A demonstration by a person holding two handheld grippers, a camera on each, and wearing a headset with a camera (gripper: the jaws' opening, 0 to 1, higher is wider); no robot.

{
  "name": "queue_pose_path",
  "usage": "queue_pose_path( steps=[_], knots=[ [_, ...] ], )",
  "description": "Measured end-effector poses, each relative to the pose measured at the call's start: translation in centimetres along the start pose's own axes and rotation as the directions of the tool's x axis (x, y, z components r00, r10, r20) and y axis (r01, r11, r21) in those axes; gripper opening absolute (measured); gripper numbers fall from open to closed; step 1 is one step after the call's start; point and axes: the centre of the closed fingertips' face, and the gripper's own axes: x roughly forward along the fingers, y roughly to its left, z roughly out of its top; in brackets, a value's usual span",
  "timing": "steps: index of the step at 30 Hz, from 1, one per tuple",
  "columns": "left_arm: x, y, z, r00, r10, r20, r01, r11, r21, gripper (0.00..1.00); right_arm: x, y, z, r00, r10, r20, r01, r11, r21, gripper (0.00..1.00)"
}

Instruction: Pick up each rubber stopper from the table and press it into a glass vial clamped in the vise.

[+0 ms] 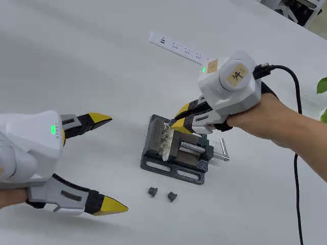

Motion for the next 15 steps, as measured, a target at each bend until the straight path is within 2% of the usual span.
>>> queue_pose_path(
  steps=[15],
  knots=[
    [0.02,-0.02,-0.21,1.0000,0.000,0.002,0.000,1.000,-0.009,0.99,0.45,-0.01,-0.24,1.0000,0.006,-0.007,-0.006,1.000,-0.001,0.07]
  ],
)
